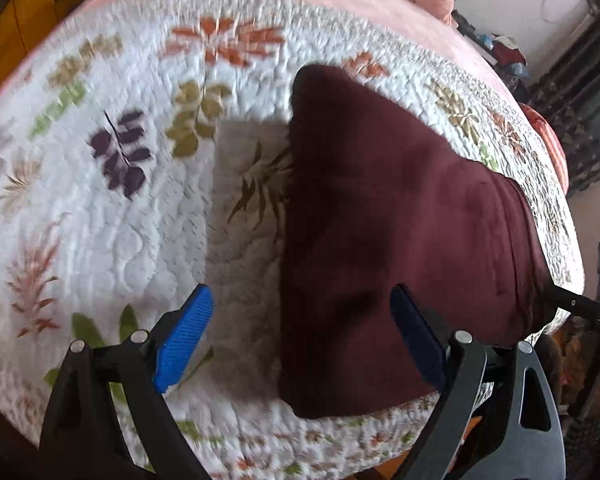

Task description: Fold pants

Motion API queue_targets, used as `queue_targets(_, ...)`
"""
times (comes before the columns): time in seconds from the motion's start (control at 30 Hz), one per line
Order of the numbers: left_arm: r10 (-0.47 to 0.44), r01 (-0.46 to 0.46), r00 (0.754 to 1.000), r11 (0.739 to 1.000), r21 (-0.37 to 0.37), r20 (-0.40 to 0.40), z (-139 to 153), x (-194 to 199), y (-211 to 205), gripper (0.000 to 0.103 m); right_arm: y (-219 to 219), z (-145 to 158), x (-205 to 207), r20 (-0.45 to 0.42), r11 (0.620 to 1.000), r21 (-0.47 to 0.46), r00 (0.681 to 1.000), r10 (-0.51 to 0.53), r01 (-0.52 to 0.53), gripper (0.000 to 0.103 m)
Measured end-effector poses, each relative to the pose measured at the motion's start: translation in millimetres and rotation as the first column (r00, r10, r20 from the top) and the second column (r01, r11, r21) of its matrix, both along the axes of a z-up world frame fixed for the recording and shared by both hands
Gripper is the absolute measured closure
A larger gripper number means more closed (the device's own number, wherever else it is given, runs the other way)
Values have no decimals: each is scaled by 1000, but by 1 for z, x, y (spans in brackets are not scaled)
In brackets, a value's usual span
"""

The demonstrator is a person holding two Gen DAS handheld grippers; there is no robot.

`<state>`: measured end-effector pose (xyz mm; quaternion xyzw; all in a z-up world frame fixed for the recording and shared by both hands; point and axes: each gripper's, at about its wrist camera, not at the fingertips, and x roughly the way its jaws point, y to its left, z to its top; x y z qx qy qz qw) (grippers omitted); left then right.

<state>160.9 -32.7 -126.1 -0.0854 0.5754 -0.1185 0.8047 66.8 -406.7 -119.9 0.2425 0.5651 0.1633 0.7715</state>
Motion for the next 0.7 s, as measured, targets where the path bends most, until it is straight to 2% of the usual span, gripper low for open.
queue_targets(0.1,-14,6,998,991,-131,-60,-17,13,6,14,-5,-11,12,-21,998,64,1000,13,-12,18)
queue_targets(0.17,-19,2,997,977,-212,-80,-22,19,5,14,-5,-15,19,-23,997,70,999,22,-20,18)
queue_targets(0.3,-42,0,991,949,-314,-125,-33,28,-2,14,-4,-30,31,-36,994,98,998,51,-47,18)
queue_targets(0.47,-48,-12,985,942,-337,-167,-46,34,-15,15,0,-42,45,-32,985,165,997,63,-57,17)
queue_targets(0.53,-50,-13,984,938,-347,-172,-47,32,-20,21,1,-43,47,-22,983,176,998,66,-61,25)
queue_targets(0.6,-28,-32,983,946,-322,-181,-46,30,-21,31,0,-41,47,-16,981,187,998,58,-54,43)
queue_targets(0.67,3,-70,981,938,-341,-192,-45,27,-17,47,-1,-33,43,9,978,201,998,54,-55,55)
queue_targets(0.7,20,-89,981,932,-352,-195,-44,25,-15,52,-1,-30,41,16,976,212,999,51,-54,60)
